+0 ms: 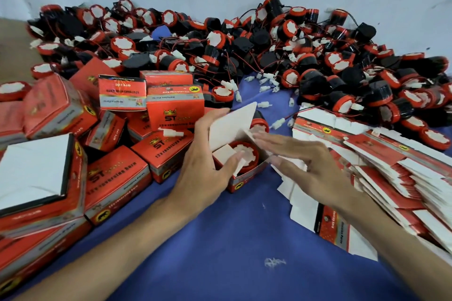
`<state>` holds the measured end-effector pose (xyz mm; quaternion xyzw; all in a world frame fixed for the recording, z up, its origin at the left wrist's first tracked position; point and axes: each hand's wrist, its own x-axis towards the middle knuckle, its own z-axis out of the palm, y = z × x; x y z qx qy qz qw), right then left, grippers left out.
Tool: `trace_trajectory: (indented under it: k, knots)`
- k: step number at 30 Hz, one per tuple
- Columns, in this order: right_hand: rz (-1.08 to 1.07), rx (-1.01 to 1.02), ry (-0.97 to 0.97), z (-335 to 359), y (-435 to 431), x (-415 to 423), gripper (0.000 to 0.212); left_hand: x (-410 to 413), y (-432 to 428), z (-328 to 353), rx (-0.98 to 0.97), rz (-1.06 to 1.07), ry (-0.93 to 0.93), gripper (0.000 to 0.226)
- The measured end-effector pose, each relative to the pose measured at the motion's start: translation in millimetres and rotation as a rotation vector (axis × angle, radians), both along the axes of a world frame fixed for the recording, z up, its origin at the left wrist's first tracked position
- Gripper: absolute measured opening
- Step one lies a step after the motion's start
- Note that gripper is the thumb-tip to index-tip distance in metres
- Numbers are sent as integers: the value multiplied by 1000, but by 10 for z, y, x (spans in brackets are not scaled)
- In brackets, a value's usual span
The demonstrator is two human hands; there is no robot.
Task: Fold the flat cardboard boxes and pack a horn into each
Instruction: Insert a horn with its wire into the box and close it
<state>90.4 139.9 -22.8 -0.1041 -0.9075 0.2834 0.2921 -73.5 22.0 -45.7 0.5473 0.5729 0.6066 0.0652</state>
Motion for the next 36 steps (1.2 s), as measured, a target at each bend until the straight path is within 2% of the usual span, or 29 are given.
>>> trace_trajectory:
  k: [2, 4, 5, 7, 9, 10, 16, 18, 22, 26, 29, 31, 33, 36]
  knots:
    - [49, 122, -43, -54, -78, -52, 29, 0, -3, 8, 0, -35, -19, 87]
    - [29, 152, -31, -74, -99, -88, 27, -9, -6, 14, -40, -14, 90, 74]
    - [-11, 107, -11, -69, -109, -101, 29, -22, -14, 10, -60, 5, 178, 59]
    - [-101, -156, 63, -33, -139, -110, 24, -44, -50, 11, -92, 4, 290, 44]
    - [-110, -446, 124, -6, -151, -133, 21, -49, -77, 22, -131, 3, 352, 48]
    - [-121, -491, 127, -4, -142, -149, 25, -46, -88, 39, -151, 21, 386, 51]
    - [-83, -466, 65, -40, -73, -145, 28, -31, -110, 54, -206, 32, 446, 49]
    - [-47, -446, 20, -100, -66, -110, 39, -58, -116, 49, -214, 8, 476, 50]
    - [19, -543, 17, -79, -27, -56, 40, -170, -123, 95, -237, -54, 560, 49]
    - [-109, -495, 139, -113, -84, -131, 32, -238, -109, 117, -229, -67, 645, 42]
    - [-225, -208, 185, -119, -131, -170, 32, -253, -116, 130, -216, -100, 665, 38]
    - [-260, -97, 179, -102, -116, -171, 36, -274, -118, 134, -230, -121, 665, 38]
    - [-219, -84, 159, -101, -103, -160, 39, -285, -124, 127, -240, -139, 668, 38]
    - [-106, -92, 108, -132, -94, -137, 33, -288, -138, 107, -243, -153, 696, 36]
